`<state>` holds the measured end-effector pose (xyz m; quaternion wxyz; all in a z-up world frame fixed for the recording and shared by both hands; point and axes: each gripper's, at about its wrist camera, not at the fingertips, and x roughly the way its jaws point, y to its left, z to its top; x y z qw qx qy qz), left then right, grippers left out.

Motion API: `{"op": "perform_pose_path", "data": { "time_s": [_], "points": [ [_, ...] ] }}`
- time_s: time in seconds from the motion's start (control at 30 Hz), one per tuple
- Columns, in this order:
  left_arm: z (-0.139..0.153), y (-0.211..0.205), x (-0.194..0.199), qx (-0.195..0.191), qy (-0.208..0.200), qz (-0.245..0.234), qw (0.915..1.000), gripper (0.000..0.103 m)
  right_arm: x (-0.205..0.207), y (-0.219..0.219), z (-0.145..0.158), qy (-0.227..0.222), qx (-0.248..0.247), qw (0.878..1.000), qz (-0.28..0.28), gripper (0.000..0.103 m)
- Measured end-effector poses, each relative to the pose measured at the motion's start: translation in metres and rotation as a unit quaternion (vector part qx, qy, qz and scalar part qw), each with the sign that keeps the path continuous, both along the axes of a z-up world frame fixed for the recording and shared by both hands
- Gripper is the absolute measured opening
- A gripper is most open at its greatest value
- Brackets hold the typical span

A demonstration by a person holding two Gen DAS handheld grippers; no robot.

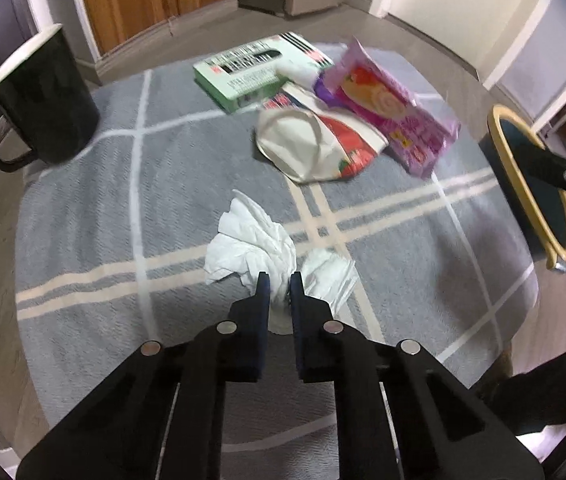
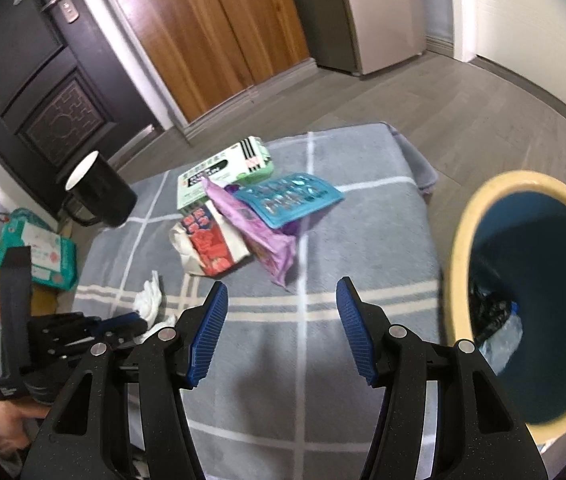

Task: Collect trash
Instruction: 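Move both grippers back over the stool and grasp white tissues with the left, then grasp the pink snack wrapper with the right gripper and lift it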

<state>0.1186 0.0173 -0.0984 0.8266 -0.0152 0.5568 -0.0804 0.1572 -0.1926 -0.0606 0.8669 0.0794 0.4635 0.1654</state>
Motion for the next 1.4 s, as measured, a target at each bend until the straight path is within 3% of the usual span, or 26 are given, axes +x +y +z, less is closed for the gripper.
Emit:
{"op": "perform_pose_path", "data": {
  "time_s": [0.37,0.6,0.7,0.77,0.97,1.4],
  "points": [
    [0.017,0.009,0.002,-0.039,-0.013,0.020,0.9989,0.010,0.035,0.025,-0.022,0.005,-0.042,0.998,0.045,0.058],
    [0.015,0.010,0.007,-0.055,-0.009,0.026,0.9981,0.010,0.051,0.032,-0.036,0.008,-0.044,0.997,0.055,0.058],
    [0.012,0.009,0.009,-0.060,-0.005,0.028,0.9978,0.010,0.053,0.037,-0.038,0.004,-0.035,0.997,0.064,0.045],
    [0.011,0.008,0.011,-0.060,-0.003,0.028,0.9978,0.010,0.052,0.040,-0.038,0.002,-0.031,0.997,0.071,0.030],
    [0.016,0.004,0.014,-0.067,-0.008,0.027,0.9974,0.010,0.042,0.044,-0.030,-0.012,-0.032,0.996,0.085,0.018],
    [0.041,-0.006,0.010,-0.083,-0.036,0.016,0.9957,0.010,0.002,0.026,0.006,-0.037,-0.028,0.995,0.091,0.015]
  ]
}}
